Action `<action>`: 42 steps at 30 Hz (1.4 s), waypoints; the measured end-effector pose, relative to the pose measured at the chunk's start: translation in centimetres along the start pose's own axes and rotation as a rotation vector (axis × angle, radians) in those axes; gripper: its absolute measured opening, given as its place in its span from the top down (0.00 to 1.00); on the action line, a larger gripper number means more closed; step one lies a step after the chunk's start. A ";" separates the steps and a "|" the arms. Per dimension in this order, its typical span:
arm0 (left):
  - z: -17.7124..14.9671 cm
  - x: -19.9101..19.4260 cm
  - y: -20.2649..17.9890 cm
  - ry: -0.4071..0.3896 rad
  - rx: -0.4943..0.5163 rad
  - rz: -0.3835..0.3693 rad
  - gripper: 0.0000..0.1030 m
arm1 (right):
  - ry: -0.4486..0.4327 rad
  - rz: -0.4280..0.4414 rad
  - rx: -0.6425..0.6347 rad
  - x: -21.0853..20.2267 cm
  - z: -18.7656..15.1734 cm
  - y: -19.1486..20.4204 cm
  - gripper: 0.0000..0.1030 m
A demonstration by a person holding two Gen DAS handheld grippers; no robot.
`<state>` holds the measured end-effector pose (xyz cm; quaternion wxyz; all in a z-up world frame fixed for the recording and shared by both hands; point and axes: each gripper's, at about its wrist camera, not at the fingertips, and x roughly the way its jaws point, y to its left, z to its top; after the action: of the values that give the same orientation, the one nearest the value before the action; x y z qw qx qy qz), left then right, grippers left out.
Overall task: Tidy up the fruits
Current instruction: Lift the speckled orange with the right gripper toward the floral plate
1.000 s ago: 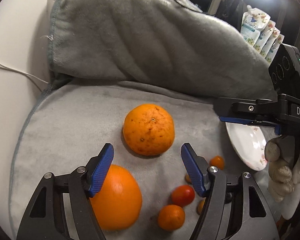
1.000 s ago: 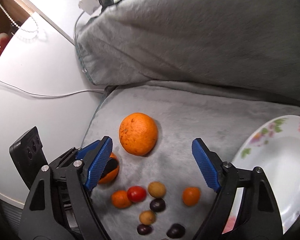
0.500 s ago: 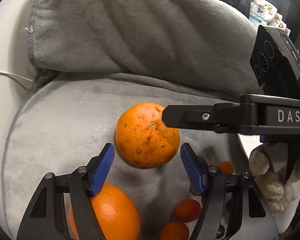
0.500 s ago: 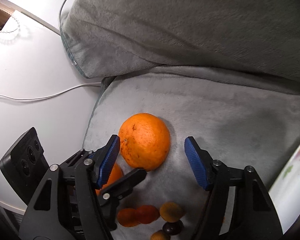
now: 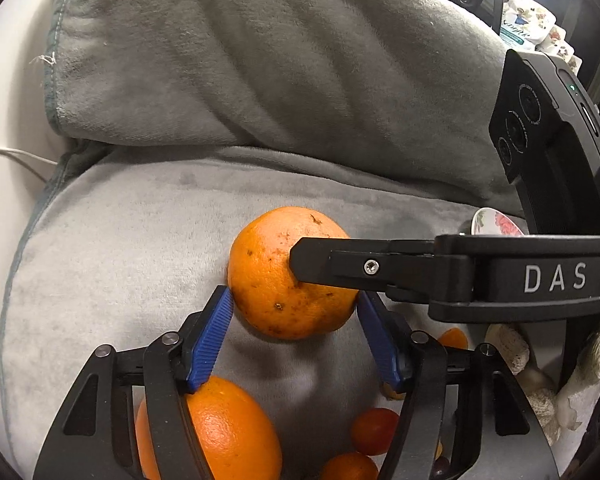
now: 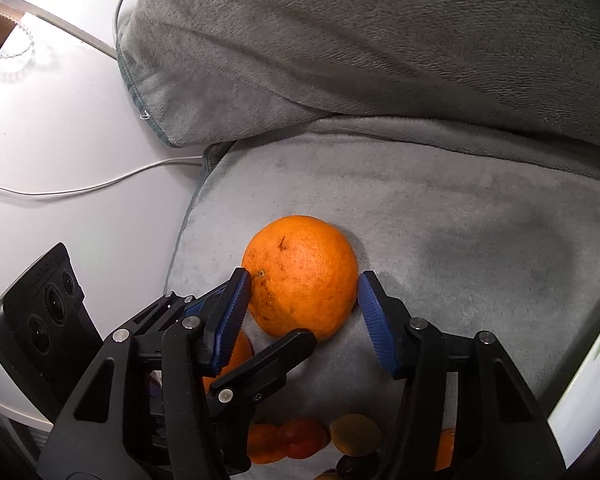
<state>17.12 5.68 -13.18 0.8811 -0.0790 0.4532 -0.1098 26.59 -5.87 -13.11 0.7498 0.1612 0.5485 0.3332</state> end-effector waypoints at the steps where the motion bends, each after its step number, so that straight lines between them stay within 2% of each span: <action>1: 0.0 -0.1 0.0 -0.003 0.001 0.001 0.38 | -0.004 -0.001 -0.002 0.0 -0.1 0.0 0.44; 15: -0.9 -1.6 -2.0 -0.044 0.002 -0.003 0.39 | -0.051 -0.018 -0.025 -1.9 -1.0 0.5 0.45; 26: -1.7 -3.5 -5.8 -0.095 0.057 -0.017 0.39 | -0.124 -0.023 -0.032 -6.3 -3.1 0.0 0.45; 42: -3.3 -4.5 -12.4 -0.148 0.126 -0.081 0.39 | -0.213 -0.063 0.002 -13.3 -7.2 -2.5 0.45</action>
<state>10.33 -5.17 -8.60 0.9102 -0.0494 0.3757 -0.1675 18.34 -17.58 -7.60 0.8139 0.1790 0.4706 0.2897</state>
